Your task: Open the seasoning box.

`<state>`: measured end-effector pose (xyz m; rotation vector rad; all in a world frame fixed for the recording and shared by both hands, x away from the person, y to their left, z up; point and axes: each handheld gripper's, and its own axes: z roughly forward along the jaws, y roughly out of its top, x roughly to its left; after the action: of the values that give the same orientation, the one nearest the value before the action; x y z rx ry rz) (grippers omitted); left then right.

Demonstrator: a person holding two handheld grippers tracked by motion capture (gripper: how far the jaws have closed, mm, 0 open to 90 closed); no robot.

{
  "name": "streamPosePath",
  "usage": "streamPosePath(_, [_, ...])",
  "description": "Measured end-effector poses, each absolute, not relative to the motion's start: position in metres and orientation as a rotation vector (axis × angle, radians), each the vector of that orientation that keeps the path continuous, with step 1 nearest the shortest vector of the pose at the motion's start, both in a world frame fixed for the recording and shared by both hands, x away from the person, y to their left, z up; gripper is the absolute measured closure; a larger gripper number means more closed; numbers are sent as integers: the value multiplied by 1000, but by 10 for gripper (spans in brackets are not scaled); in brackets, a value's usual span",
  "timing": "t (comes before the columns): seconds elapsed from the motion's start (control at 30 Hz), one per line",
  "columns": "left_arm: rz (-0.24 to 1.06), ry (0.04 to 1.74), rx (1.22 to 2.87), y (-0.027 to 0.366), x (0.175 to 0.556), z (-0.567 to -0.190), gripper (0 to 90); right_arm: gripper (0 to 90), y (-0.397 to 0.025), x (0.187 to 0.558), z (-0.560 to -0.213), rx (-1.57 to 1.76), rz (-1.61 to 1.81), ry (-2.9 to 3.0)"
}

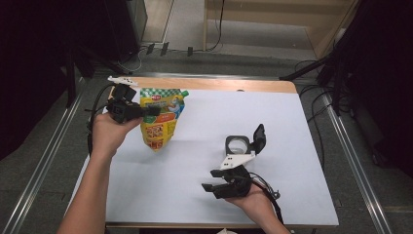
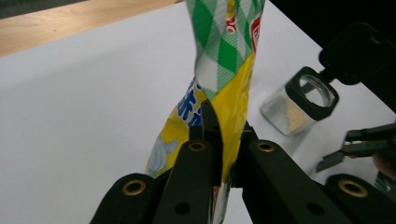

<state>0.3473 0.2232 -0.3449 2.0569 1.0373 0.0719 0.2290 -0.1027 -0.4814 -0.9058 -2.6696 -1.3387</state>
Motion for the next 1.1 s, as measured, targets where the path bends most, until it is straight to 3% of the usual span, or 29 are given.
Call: streamPosePath(1.1, [-56, 894, 2121, 169, 305, -328, 900, 507, -52, 277, -504, -1094, -1318, -2674])
